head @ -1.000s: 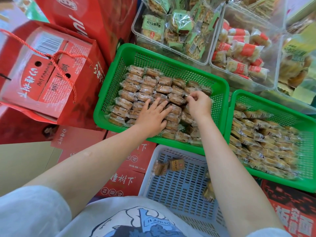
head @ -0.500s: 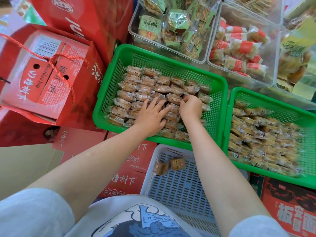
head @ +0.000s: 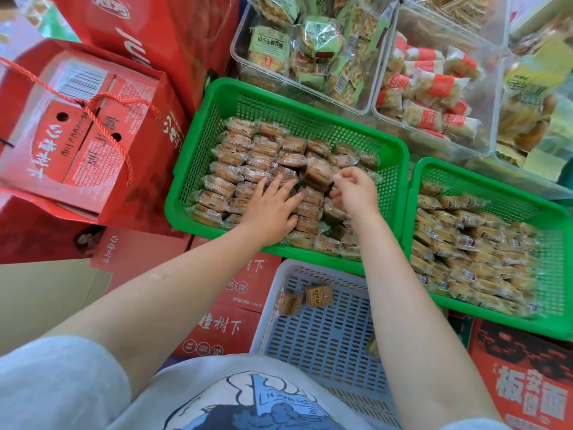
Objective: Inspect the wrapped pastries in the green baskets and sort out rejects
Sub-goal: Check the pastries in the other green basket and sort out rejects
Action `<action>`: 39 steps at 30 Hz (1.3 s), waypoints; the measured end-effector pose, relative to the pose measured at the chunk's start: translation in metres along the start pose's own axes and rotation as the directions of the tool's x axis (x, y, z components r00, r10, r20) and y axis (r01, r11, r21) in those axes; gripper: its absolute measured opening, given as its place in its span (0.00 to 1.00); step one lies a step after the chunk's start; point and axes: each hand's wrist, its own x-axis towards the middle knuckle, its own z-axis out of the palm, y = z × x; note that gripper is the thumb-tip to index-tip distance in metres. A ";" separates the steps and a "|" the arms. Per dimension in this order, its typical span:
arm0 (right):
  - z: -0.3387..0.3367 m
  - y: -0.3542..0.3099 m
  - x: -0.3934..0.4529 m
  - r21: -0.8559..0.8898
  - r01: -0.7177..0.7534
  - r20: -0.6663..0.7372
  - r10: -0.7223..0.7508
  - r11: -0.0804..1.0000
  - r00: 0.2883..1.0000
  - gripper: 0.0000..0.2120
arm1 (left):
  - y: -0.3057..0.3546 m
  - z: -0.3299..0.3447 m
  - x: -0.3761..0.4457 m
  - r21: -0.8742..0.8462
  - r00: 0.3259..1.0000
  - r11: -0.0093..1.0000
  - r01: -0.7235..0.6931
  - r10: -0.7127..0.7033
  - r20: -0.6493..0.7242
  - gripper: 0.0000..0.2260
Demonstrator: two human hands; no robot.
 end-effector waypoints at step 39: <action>-0.052 0.006 -0.262 0.491 0.205 -0.062 -0.200 0.847 0.978 0.10 | 0.051 -0.101 -0.214 -0.982 0.947 -0.153 -0.113 -0.314 -0.060 0.10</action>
